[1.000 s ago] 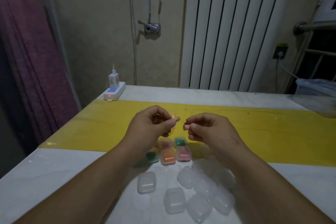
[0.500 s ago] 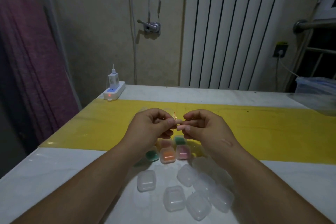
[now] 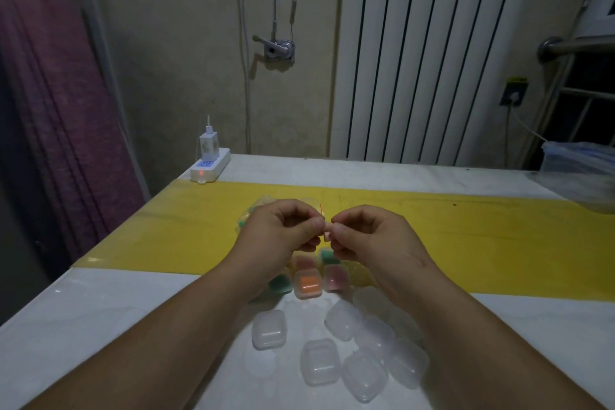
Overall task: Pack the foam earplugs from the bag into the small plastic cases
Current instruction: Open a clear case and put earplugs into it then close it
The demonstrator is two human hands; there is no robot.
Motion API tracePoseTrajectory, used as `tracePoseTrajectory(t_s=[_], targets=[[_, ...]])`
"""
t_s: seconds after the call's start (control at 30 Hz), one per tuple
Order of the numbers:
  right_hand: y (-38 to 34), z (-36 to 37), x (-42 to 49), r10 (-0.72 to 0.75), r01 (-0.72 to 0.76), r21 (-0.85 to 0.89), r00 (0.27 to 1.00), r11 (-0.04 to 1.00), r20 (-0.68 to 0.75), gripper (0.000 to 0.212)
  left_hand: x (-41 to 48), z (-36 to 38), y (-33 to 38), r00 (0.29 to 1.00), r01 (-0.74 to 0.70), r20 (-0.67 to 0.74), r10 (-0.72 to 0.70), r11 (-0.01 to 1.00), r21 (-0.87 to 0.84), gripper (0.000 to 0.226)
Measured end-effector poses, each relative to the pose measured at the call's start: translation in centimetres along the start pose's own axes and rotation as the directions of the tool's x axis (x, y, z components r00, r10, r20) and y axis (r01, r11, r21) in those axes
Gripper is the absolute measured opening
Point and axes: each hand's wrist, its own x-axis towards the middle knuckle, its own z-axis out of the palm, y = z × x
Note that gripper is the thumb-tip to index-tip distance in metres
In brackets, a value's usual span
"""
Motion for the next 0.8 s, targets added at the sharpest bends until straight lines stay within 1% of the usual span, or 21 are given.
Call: tracePoseTrajectory(t_s=[0.07,0.1,0.13,0.17,0.2,0.23,0.3,0.37,0.4,0.47,0.53,0.57,0.63,0.7,0.77,0.8], targets=[[0.0,-0.3,0.2,-0.023,0.021,-0.058,0.999,0.998,-0.049,0.007,0.1,0.1,-0.3,1.000,-0.015,-0.002,0.015,0.996,0.091,0.008],[0.0,-0.6,0.4,-0.026,0.021,-0.067,0.997,0.998,-0.071,0.008,0.1,0.2,-0.6,0.999,-0.046,0.013,0.044,0.980,0.191,0.009],[0.1,-1.0,0.6,-0.023,0.016,-0.069,0.996,0.998,-0.092,0.009,0.2,0.1,-0.9,0.994,-0.109,0.062,0.094,0.935,0.336,0.009],[0.1,-1.3,0.7,-0.016,0.008,-0.068,0.994,0.998,-0.110,0.008,0.1,0.1,-1.1,0.980,-0.190,0.151,0.132,0.855,0.483,0.011],[0.2,-1.7,0.9,-0.011,0.002,-0.073,0.992,0.997,-0.123,0.006,0.0,0.0,-1.2,0.955,-0.273,0.260,0.141,0.763,0.586,0.013],[0.3,-1.9,1.1,-0.012,0.000,-0.087,0.991,0.996,-0.131,0.004,-0.2,0.0,-1.1,0.926,-0.332,0.361,0.114,0.699,0.633,0.017],[0.5,-2.2,1.3,-0.014,-0.004,-0.128,0.990,0.992,-0.139,0.006,-0.4,0.1,-0.9,0.857,-0.423,0.513,0.044,0.628,0.653,0.024],[0.7,-2.2,1.3,-0.010,-0.012,-0.146,0.989,0.989,-0.148,0.007,-0.3,0.4,-0.7,0.784,-0.523,0.621,0.025,0.566,0.637,0.033],[0.7,-2.2,1.4,-0.009,-0.015,-0.155,0.988,0.988,-0.152,0.007,-0.3,0.4,-0.6,0.759,-0.546,0.651,0.015,0.560,0.623,0.035],[0.8,-2.1,1.3,-0.013,-0.017,-0.187,0.987,0.982,-0.160,0.007,-0.4,0.4,-0.4,0.730,-0.556,0.684,-0.005,0.577,0.598,0.033],[0.7,-2.0,1.2,-0.018,-0.015,-0.203,0.987,0.979,-0.161,0.008,-0.6,0.3,-0.2,0.734,-0.520,0.679,-0.013,0.633,0.574,0.026],[0.6,-2.0,1.2,-0.018,-0.014,-0.199,0.987,0.980,-0.157,0.009,-0.8,0.3,0.0,0.757,-0.480,0.653,-0.011,0.668,0.568,0.025],[0.2,-1.9,1.1,-0.008,-0.021,-0.186,0.988,0.982,-0.154,0.006,-0.9,0.0,0.1,0.825,-0.372,0.565,-0.001,0.752,0.545,0.024],[-0.2,-1.9,1.0,0.011,-0.034,-0.142,0.987,0.989,-0.160,0.005,-0.8,-0.3,0.0,0.890,-0.262,0.455,0.030,0.849,0.459,0.024],[-0.5,-1.9,0.9,0.027,-0.039,-0.074,0.988,0.997,-0.154,0.010,-0.7,-0.6,0.0,0.929,-0.167,0.369,0.030,0.924,0.344,0.025],[-0.6,-1.9,0.8,0.036,-0.044,-0.052,0.989,0.998,-0.146,0.012,-0.6,-0.7,-0.1,0.941,-0.134,0.337,0.026,0.944,0.301,0.023]])
